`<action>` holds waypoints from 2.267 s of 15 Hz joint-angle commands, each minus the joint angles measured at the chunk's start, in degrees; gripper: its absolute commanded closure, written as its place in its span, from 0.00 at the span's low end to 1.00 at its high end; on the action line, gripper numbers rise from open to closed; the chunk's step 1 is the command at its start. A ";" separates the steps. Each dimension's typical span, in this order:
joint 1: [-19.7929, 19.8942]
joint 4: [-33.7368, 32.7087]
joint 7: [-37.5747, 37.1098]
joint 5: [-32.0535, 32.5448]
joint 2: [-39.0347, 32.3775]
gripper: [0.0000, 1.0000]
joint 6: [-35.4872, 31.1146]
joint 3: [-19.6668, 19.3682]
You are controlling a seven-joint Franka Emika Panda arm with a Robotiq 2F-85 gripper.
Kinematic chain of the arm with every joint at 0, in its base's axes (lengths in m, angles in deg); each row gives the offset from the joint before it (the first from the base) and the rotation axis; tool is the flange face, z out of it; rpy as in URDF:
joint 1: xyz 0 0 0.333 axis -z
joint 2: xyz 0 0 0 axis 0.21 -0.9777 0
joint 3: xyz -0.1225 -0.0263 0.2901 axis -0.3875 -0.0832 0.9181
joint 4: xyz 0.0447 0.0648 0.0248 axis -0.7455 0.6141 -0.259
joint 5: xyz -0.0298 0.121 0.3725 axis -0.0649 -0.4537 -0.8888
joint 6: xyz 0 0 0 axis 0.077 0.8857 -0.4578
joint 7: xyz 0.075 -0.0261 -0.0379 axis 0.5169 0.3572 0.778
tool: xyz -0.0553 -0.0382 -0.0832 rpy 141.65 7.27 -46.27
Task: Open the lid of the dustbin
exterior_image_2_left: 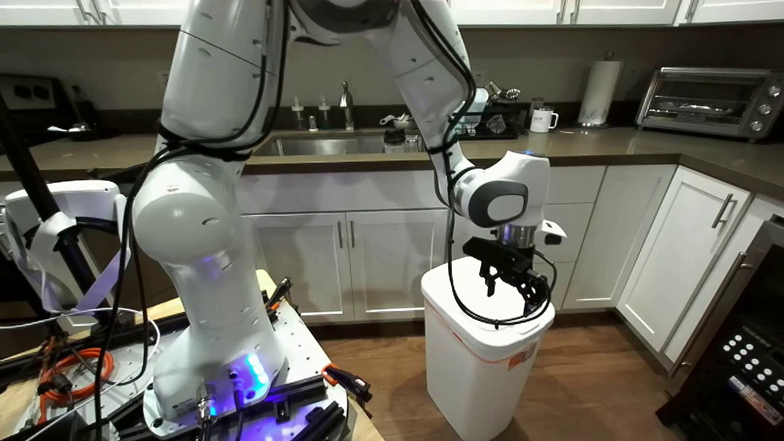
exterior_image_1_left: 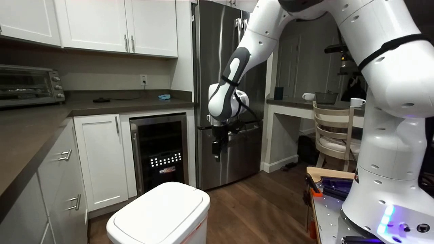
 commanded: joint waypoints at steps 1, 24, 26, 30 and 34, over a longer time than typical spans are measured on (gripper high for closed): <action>9.54 -6.09 6.84 -2.02 -6.86 0.00 -2.94 4.58; 16.43 -66.02 14.99 -6.17 -47.46 0.00 31.73 16.84; 16.39 -67.84 15.36 -6.23 -49.08 0.00 31.55 16.88; 16.81 -71.60 16.05 -6.61 -52.10 0.00 32.43 17.25; 16.96 -75.35 16.47 -7.33 -54.78 0.00 32.94 17.55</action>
